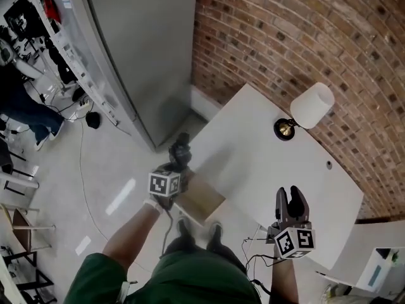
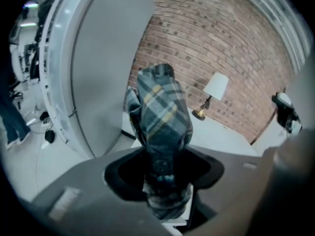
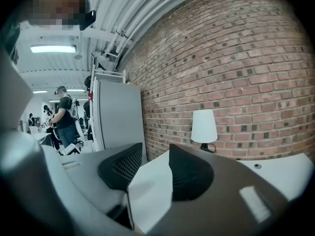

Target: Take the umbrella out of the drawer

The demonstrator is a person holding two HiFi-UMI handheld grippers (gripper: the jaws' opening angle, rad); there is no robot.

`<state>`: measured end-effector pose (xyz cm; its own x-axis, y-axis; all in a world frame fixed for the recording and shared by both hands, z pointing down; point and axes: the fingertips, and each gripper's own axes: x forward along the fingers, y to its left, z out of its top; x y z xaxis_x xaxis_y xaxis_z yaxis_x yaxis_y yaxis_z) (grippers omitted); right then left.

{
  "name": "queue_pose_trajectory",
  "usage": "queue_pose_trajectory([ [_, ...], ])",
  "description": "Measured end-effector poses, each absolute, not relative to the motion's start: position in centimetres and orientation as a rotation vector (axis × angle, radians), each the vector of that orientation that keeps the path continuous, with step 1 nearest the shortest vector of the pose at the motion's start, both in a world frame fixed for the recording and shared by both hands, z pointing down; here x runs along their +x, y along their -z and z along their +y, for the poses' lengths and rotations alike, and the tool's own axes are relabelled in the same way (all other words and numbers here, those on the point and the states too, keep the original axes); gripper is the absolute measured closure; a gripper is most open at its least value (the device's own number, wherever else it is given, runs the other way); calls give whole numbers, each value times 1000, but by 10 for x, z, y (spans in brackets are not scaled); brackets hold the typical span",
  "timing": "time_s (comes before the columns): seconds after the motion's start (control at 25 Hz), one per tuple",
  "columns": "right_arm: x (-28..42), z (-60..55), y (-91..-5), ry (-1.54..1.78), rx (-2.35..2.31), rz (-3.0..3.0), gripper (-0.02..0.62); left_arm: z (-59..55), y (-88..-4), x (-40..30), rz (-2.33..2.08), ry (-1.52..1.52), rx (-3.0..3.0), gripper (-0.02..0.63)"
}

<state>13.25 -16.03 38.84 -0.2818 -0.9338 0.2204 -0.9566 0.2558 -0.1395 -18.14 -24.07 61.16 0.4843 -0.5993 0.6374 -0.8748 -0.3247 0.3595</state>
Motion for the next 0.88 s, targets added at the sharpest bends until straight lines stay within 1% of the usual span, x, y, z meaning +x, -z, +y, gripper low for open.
queue_pose_trajectory([
  [0.12,142,-151,-382,-353,1902,-2377,426,-268,-592,-156,-1135,-560,2167,400],
  [0.28,165,-141,-387,-366,1989,-2321,425,-296,-588,-118,-1052,-646,2256,400],
  [0.56,215,-138,-401,-443,2072,-2263,425,-317,-601,-50,-955,-939,2377,399],
  [0.88,263,-152,-405,-449,2086,-2252,426,-347,-627,3,-899,-1125,2401,399],
])
